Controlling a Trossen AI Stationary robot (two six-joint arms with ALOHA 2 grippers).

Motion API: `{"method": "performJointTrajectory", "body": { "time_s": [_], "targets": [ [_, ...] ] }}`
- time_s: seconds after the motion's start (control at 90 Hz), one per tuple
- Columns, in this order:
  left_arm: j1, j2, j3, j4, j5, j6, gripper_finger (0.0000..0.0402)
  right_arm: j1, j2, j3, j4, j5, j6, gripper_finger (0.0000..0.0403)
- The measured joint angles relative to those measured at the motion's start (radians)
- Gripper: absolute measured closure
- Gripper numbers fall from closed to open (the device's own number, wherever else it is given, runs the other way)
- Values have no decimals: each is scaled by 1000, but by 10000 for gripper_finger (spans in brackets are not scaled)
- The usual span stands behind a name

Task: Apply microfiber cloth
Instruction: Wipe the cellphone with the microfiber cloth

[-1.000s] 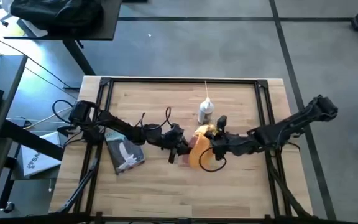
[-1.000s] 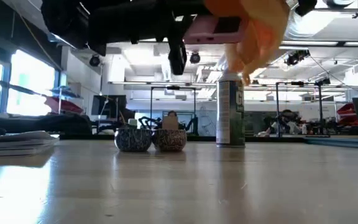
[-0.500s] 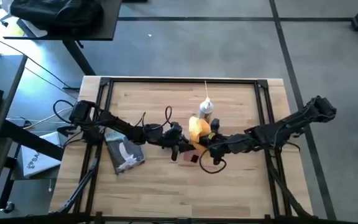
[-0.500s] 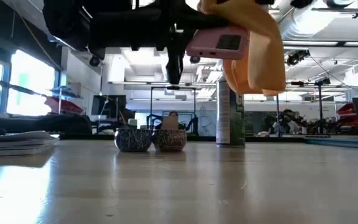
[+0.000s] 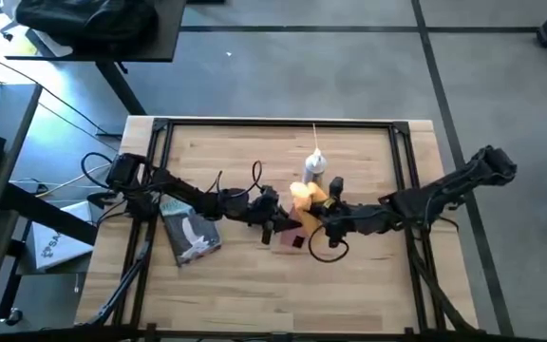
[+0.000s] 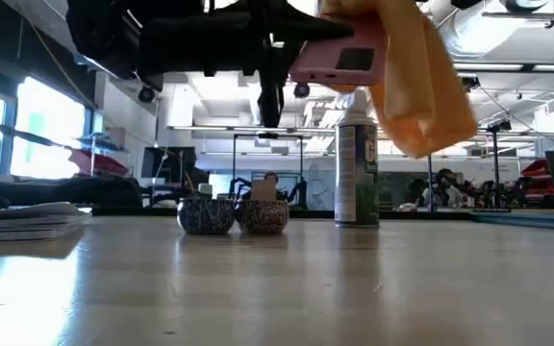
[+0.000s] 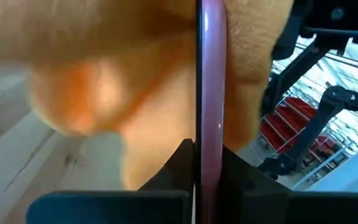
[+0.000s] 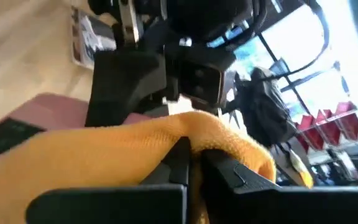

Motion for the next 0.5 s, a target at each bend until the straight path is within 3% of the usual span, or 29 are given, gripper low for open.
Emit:
{"method": "performJointTrajectory", "body": {
  "time_s": [0.256, 0.5],
  "targets": [
    [9, 0, 0, -11, -6, 14, 394, -30, 89, 2, 28, -148, 15, 403],
    [29, -1, 2, 2, -9, 176, 394, 76, 2, 13, -181, 24, 162, 403]
  ]
}}
